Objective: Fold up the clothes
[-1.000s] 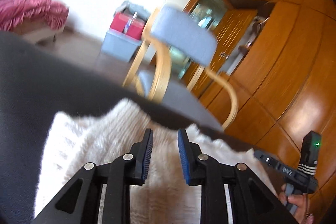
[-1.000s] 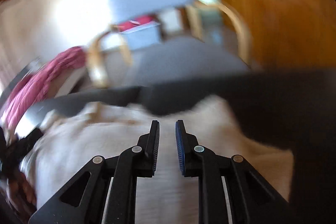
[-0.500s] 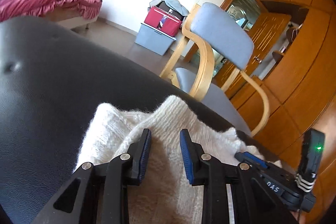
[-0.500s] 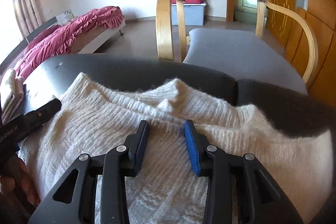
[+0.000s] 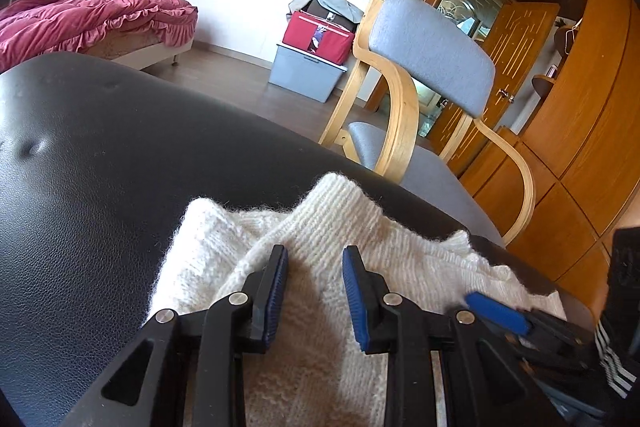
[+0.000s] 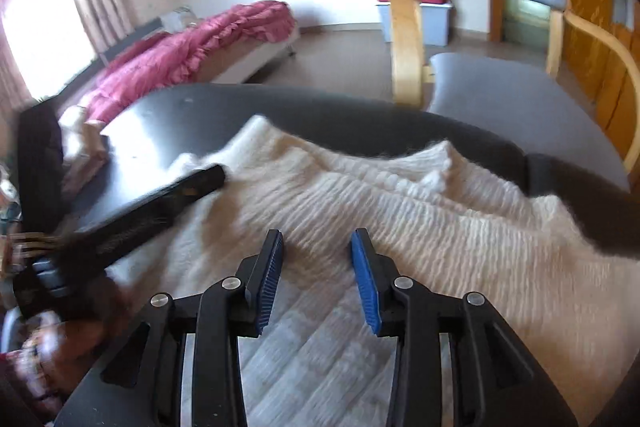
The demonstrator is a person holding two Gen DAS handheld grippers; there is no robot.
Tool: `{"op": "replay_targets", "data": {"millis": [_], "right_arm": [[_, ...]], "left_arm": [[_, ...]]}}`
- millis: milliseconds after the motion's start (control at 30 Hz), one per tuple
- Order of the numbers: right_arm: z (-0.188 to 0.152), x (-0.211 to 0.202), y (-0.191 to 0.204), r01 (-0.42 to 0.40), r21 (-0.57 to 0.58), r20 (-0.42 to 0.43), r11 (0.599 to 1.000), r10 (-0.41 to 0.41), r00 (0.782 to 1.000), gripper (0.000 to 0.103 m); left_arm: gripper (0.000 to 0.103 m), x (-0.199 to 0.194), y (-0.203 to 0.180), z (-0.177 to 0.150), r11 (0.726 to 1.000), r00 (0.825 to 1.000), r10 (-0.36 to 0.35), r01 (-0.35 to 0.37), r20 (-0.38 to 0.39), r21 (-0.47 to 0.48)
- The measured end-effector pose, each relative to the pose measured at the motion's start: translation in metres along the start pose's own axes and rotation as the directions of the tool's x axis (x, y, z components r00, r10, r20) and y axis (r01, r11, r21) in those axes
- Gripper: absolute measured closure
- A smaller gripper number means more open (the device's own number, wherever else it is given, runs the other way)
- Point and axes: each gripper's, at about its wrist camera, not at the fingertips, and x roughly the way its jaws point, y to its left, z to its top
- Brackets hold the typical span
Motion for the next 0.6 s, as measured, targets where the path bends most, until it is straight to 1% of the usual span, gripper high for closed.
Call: {"op": "replay_targets", "data": {"millis": [100,167,200,267,333,400,500,600], "right_arm": [[0.003,0.009,-0.005,0.062,0.005,0.008,0.998,-0.062,0.998,0.066],[0.003,0.011,-0.009,0.089,0.032,0.008,0.996,-0.089,0.996,0.066],[0.003,0.010,-0.012,0.088,0.045,0.012,0.995,-0.089,0.996,0.066],[0.005,0.008,-0.021,0.077,0.073,0.031,0.994,-0.080,0.996,0.066],[-0.002,-0.017,-0.032,0.043,0.125,0.100,0.991,-0.055,0.993,0.065],[-0.010,-0.043,-0.044,-0.015,0.153,0.153,0.988,-0.009,0.988,0.065],[-0.025,-0.070,-0.065,0.036,0.161,0.124,0.986,-0.057,0.991,0.063],[-0.044,-0.083,-0.098,0.080,0.196,0.070,0.977,-0.095,0.993,0.063]], "left_arm": [[0.075,0.000,0.000,0.000,1.000,1.000,-0.001,0.001,-0.002,0.001],[0.075,-0.001,0.001,0.000,1.000,1.000,-0.002,0.002,-0.002,0.001],[0.075,-0.001,0.001,0.000,1.000,1.000,-0.004,0.004,-0.003,-0.001],[0.075,-0.001,0.003,0.000,1.000,1.000,-0.010,0.010,-0.003,-0.006],[0.075,-0.001,0.003,0.000,1.000,1.000,-0.015,0.015,-0.004,-0.013],[0.075,-0.001,0.002,0.000,1.000,1.000,-0.011,0.011,-0.004,-0.010],[0.075,-0.001,0.000,0.000,1.000,1.000,-0.001,0.001,-0.006,-0.002],[0.075,0.000,-0.002,0.001,1.000,1.000,0.016,-0.016,-0.006,0.011]]}}
